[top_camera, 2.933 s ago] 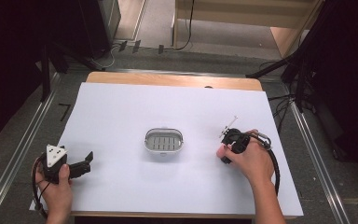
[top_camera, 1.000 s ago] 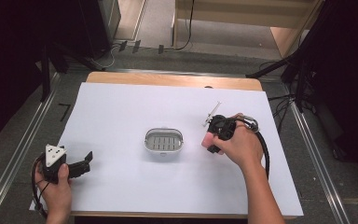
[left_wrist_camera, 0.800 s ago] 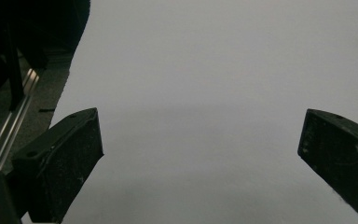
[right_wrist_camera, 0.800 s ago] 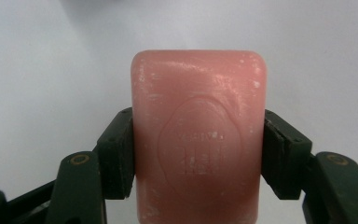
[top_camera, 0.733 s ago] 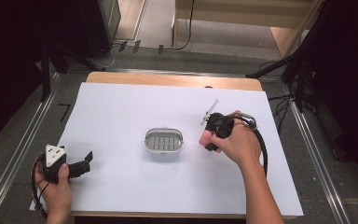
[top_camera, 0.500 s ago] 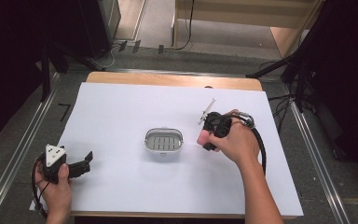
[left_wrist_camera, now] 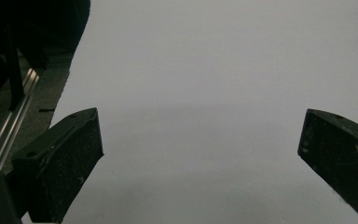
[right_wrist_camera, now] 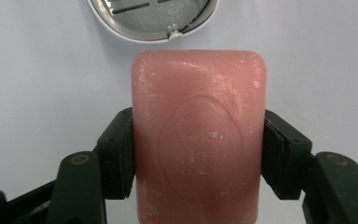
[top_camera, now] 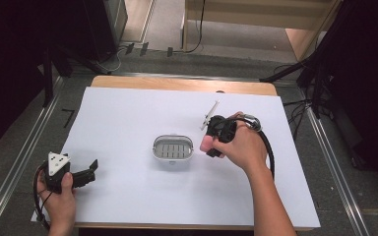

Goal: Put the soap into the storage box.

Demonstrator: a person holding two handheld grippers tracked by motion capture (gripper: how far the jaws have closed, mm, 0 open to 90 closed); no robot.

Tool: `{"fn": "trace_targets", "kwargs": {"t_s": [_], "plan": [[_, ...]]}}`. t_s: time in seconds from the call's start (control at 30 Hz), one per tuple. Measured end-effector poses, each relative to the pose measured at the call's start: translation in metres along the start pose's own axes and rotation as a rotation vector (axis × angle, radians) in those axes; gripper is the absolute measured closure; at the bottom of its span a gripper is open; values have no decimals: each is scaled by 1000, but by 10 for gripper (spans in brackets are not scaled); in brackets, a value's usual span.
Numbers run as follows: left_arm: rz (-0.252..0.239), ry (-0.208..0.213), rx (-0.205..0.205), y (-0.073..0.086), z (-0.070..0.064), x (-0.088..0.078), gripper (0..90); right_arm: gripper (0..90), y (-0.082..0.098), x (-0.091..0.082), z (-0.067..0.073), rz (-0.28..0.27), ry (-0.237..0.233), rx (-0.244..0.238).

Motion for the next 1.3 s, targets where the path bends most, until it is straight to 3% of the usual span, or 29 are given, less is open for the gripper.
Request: {"fn": "trace_targets", "kwargs": {"t_s": [0.27,0.63,0.77,1.3], "plan": [[-3,2,-1,0,0,0,1,389,-11,1,5,1,-8,-13],[-2,-1,-1,0,0,0,1,389,-32,2,11,7,-6,-70],[-2,-1,-3,0,0,0,1,388,-38,2,14,11,-9,-67],[1,-2,-8,0,1,0,1,388,-68,13,23,16,-26,-121]]}}
Point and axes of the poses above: each handheld gripper's, and its own axes: x roughly forward along the jaws, y roughly out of its underside, z roughly to its left, the point moved 2 cm from there along x, roughly forward along the jaws, and after that the axes turned 5 degrees about -y, right-handed, at the moved point
